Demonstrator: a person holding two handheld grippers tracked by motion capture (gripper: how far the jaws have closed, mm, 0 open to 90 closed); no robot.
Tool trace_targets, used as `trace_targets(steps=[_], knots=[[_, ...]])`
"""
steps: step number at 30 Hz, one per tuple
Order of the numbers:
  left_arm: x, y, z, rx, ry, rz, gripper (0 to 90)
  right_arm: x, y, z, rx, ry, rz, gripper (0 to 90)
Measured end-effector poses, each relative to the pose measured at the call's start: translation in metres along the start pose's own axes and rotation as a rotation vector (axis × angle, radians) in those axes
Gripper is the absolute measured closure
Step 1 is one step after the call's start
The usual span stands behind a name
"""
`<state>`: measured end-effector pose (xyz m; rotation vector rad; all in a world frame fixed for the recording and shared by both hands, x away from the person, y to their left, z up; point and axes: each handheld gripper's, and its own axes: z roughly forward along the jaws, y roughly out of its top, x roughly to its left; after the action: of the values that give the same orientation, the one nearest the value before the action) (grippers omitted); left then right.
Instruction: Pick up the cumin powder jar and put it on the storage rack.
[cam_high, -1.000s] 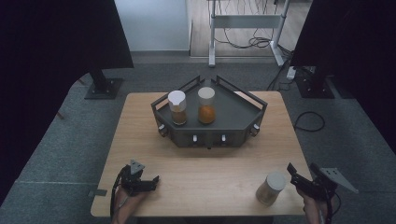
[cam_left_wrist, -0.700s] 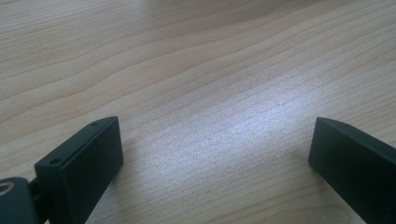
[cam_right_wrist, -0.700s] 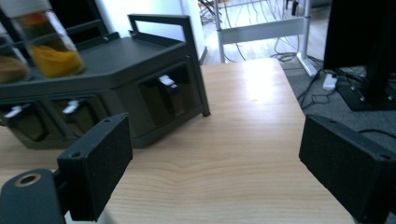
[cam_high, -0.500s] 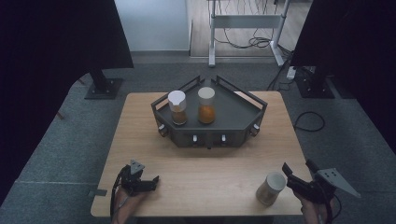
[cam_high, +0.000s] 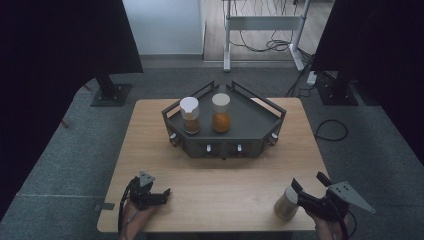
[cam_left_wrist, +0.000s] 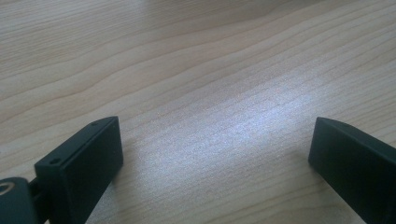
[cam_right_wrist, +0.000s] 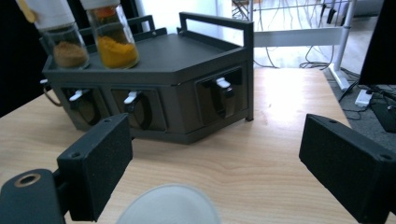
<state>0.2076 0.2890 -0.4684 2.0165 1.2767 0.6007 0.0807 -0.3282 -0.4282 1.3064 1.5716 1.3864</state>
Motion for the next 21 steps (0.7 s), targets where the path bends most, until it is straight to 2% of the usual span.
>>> trace_targets(steps=[13, 21], knots=[[0.0, 0.0, 0.0, 0.001, 0.001, 0.001, 2.7, 0.012, -0.004, 0.005, 0.054, 0.018, -0.037, 9.2], [0.0, 0.0, 0.0, 0.002, 0.001, 0.002, 2.7, 0.015, -0.012, 0.009, 0.099, 0.019, -0.037, 9.2]])
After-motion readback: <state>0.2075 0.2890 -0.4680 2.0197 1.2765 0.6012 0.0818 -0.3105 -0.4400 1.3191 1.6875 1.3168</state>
